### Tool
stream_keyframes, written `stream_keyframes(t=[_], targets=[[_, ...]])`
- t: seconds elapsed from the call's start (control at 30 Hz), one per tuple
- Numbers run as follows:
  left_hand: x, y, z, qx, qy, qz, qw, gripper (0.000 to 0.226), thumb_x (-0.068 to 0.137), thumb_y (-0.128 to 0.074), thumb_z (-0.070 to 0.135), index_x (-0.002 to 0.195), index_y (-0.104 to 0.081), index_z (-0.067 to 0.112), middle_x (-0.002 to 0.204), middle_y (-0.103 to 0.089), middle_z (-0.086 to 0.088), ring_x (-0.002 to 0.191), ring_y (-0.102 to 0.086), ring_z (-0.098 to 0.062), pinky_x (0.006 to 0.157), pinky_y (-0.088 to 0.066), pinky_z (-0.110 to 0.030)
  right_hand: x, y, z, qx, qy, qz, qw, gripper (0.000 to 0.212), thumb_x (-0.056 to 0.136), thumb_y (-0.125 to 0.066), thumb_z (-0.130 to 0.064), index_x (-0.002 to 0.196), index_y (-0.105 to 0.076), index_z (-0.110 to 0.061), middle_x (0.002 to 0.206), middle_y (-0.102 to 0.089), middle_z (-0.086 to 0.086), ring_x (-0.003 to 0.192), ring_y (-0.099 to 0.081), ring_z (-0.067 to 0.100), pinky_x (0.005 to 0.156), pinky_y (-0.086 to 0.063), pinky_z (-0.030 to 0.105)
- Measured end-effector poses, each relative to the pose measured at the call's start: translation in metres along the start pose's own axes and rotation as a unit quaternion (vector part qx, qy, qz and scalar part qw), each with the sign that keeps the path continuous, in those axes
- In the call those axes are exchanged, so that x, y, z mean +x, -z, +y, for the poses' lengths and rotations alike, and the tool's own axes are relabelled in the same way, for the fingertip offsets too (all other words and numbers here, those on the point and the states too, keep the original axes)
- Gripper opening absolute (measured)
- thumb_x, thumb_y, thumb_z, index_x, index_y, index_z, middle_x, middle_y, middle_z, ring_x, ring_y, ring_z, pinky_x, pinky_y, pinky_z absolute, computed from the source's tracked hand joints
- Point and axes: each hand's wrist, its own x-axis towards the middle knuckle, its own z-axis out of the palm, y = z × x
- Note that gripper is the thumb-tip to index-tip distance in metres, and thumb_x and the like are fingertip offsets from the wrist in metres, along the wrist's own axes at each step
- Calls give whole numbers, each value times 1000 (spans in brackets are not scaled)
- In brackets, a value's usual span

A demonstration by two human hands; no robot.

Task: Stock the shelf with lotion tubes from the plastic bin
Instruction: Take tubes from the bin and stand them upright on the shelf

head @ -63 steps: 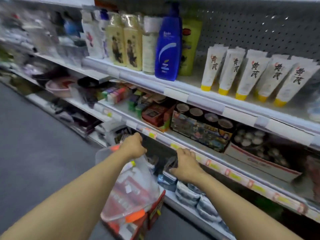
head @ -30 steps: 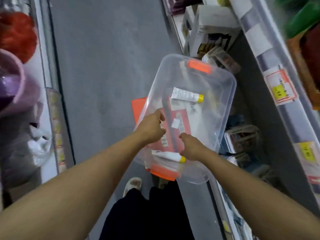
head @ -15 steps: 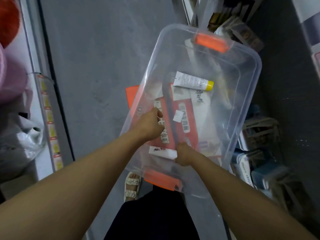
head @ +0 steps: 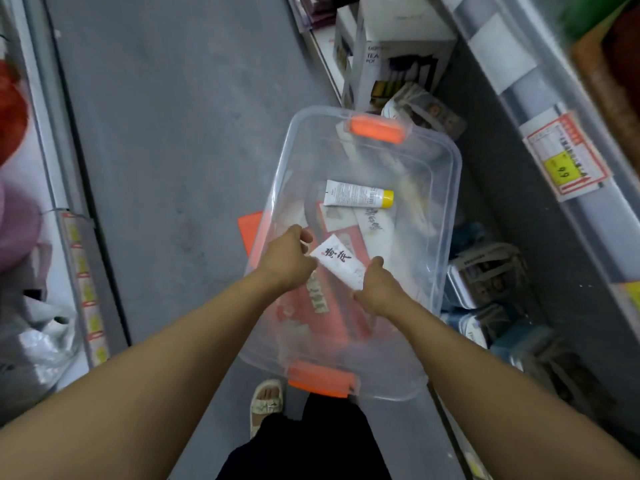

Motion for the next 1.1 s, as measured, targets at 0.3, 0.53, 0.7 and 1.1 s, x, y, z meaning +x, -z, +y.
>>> stream_keyframes(t=[0.3, 0.53, 0.7, 1.1], targets=[[3, 7, 56, -169, -10, -22, 985, 34, 88, -62, 28, 116, -52, 13, 104, -60, -4, 94, -59, -19, 70, -43, -26, -37, 70, -18, 191, 116, 160, 961, 54, 83, -66, -20, 125, -35, -11, 122, -52, 8, 108, -53, 26, 79, -45, 33], [14, 13, 91, -273, -34, -33, 961, 24, 94, -53, 20, 114, -59, 10, 108, -66, -4, 79, -60, -9, 61, -41, -21, -36, 80, -35, 257, 173, 132, 942, 45, 85, -64, -23, 121, -38, -20, 110, -54, -4, 94, -57, 14, 70, -49, 26], [30, 33, 96, -295, -77, 74, 949, 23, 94, -51, 14, 117, -56, 10, 103, -61, 0, 80, -57, -8, 56, -43, -12, 5, 78, -32, 270, 141, 99, 947, 61, 83, -57, -13, 138, -30, -14, 134, -42, 3, 121, -44, 19, 96, -43, 33], [66, 42, 74, -405, -83, 118, 903, 21, 96, -48, 19, 114, -57, 14, 110, -67, -5, 98, -65, -21, 83, -55, -35, 145, 52, -27, -200, 99, 202, 953, 58, 79, -54, -9, 134, -34, -11, 136, -36, 10, 126, -33, 29, 106, -27, 38]])
